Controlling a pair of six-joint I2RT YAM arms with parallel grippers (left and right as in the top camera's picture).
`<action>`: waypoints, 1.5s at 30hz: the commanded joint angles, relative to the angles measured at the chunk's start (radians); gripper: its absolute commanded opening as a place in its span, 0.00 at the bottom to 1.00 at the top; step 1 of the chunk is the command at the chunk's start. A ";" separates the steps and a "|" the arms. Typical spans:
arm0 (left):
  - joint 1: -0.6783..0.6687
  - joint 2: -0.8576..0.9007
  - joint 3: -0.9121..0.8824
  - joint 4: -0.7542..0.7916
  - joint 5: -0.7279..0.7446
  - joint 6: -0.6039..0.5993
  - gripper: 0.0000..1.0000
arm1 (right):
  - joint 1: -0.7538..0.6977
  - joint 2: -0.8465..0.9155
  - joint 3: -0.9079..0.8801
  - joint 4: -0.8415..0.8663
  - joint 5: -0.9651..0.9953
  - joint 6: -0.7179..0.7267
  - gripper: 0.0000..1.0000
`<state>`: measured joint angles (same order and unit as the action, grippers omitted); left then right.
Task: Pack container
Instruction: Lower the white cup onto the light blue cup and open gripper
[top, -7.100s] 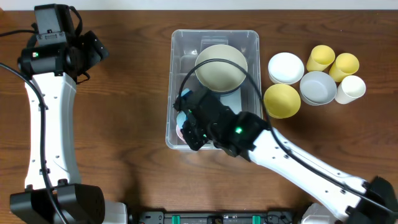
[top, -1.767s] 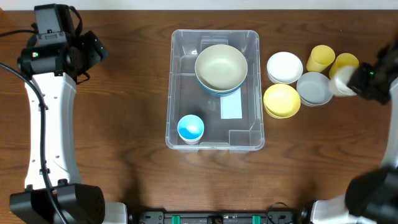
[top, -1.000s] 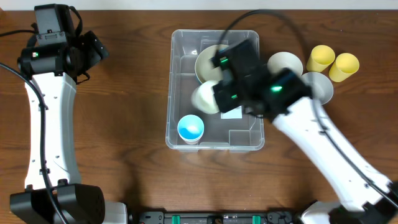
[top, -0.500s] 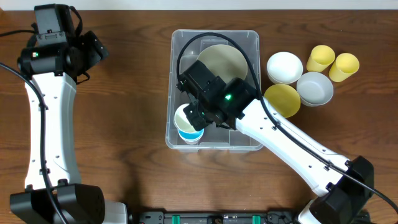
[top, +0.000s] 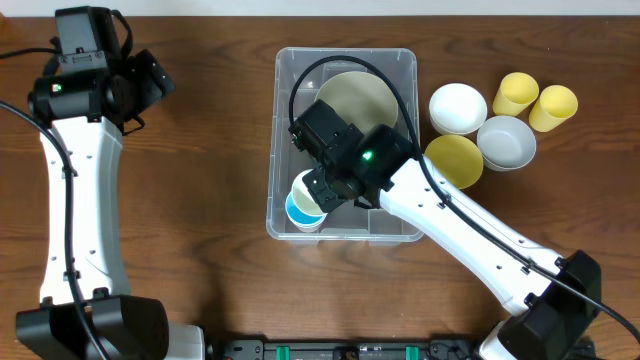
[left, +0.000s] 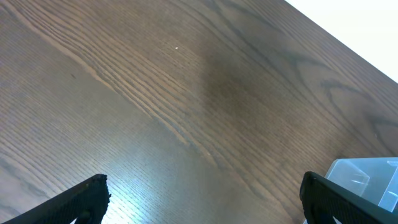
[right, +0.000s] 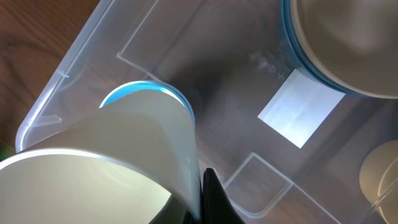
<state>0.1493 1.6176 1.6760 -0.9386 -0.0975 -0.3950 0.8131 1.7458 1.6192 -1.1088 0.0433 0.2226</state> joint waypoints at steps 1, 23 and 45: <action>0.003 0.010 0.009 -0.003 -0.016 0.002 0.98 | 0.005 0.000 0.001 0.001 0.016 -0.010 0.01; 0.003 0.010 0.009 -0.003 -0.016 0.002 0.98 | 0.011 0.000 0.001 -0.002 -0.012 -0.006 0.01; 0.003 0.010 0.009 -0.003 -0.016 0.002 0.98 | 0.024 0.000 0.001 -0.002 -0.014 0.001 0.33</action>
<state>0.1493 1.6176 1.6760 -0.9386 -0.0975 -0.3954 0.8223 1.7458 1.6192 -1.1099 0.0299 0.2245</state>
